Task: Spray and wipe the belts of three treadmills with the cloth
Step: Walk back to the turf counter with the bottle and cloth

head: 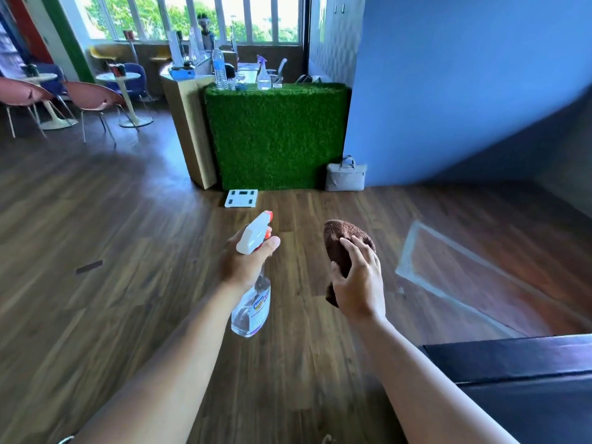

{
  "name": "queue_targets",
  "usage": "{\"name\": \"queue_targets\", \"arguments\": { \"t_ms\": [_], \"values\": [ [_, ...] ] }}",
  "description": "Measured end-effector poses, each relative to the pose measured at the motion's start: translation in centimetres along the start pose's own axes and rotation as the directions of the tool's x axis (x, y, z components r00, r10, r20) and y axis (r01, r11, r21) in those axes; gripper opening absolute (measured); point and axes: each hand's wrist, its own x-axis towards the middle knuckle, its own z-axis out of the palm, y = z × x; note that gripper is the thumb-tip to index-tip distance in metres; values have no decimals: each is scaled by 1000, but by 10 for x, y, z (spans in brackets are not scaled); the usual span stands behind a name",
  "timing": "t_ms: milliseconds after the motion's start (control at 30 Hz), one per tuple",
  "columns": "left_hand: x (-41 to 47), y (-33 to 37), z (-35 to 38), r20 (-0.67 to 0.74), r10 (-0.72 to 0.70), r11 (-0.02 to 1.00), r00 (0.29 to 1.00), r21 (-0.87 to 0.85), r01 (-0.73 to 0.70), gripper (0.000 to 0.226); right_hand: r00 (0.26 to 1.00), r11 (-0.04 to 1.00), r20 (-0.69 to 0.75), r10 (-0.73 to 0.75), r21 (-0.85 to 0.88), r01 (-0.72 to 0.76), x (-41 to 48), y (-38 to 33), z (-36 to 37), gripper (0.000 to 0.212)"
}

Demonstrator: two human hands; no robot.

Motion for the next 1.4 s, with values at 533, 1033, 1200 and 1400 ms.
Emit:
{"name": "queue_targets", "arguments": {
  "t_ms": [533,1033,1200,1400],
  "values": [
    [292,-7,151,-36,13,1000,999,-24,-14,32,999,999,-9,-50,-22,50,304,96,58,49],
    [553,-47,198,119,-5,1000,993,21,2,32,997,998,-72,30,-58,-34,515,121,171,48],
    [633,-48,210,160,18,999,987,35,-24,25,995,998,-93,36,-50,-40,584,122,209,48],
    [726,-55,228,161,38,998,986,38,-44,34,995,998,-94,30,-50,-35,670,134,250,47]
  ]
}}
